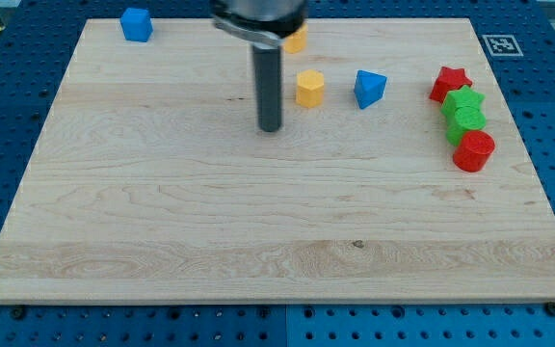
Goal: Move the blue triangle to the top right
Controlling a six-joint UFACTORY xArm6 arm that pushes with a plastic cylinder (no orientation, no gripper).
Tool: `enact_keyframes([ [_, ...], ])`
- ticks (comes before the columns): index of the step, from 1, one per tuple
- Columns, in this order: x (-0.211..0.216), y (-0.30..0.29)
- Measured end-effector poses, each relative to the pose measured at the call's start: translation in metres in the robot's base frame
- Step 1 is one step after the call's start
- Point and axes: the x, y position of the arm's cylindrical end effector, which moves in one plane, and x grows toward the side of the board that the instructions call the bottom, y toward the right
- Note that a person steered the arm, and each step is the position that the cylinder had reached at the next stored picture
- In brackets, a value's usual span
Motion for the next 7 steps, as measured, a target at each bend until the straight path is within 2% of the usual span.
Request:
enact_keyframes([
  [1, 0.005, 0.065],
  [2, 0.005, 0.101],
  [5, -0.065, 0.103],
  [7, -0.081, 0.095],
])
